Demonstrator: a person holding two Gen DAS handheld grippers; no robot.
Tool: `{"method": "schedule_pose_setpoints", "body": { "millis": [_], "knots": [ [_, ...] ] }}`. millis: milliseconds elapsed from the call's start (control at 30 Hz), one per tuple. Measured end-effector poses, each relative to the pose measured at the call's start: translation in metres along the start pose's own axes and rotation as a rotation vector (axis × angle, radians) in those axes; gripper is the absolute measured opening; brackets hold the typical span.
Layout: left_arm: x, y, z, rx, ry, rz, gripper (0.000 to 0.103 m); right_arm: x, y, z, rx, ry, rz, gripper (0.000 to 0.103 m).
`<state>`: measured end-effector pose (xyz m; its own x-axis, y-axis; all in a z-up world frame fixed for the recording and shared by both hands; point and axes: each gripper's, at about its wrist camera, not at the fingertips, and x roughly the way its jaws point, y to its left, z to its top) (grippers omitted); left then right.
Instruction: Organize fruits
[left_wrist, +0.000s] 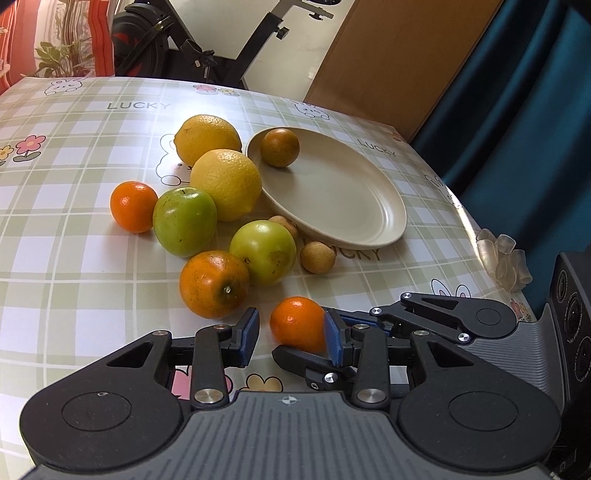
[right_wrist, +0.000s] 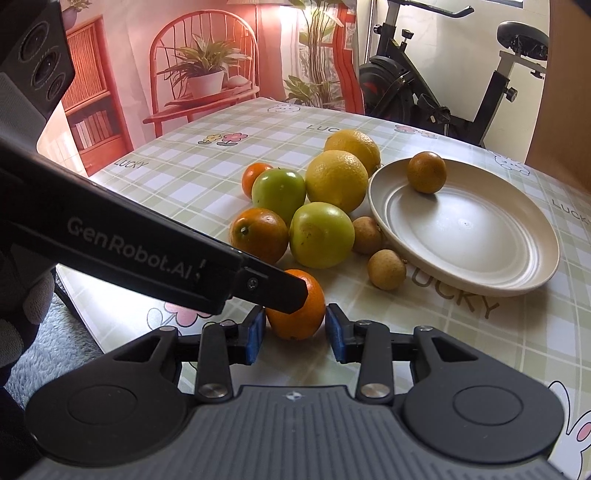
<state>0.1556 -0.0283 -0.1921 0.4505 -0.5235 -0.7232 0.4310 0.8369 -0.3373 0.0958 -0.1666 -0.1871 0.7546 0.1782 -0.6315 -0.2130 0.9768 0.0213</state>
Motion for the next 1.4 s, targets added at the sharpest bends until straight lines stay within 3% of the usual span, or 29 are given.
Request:
{"method": "schedule_pose_setpoints", "body": {
  "millis": [933, 1133, 1400],
  "knots": [
    [0.004, 0.004, -0.004, -0.024, -0.022, -0.047, 0.037, -0.002, 0.001, 0.0, -0.002, 0.005, -0.003, 0.04],
    [0.0, -0.002, 0.001, 0.017, -0.034, -0.037, 0.037, -0.004, 0.0, 0.002, 0.013, -0.007, 0.011, 0.038],
    [-0.017, -0.022, 0.024, 0.089, -0.101, -0.026, 0.037, -0.023, -0.011, 0.017, 0.054, -0.085, 0.007, 0.038]
  ]
}}
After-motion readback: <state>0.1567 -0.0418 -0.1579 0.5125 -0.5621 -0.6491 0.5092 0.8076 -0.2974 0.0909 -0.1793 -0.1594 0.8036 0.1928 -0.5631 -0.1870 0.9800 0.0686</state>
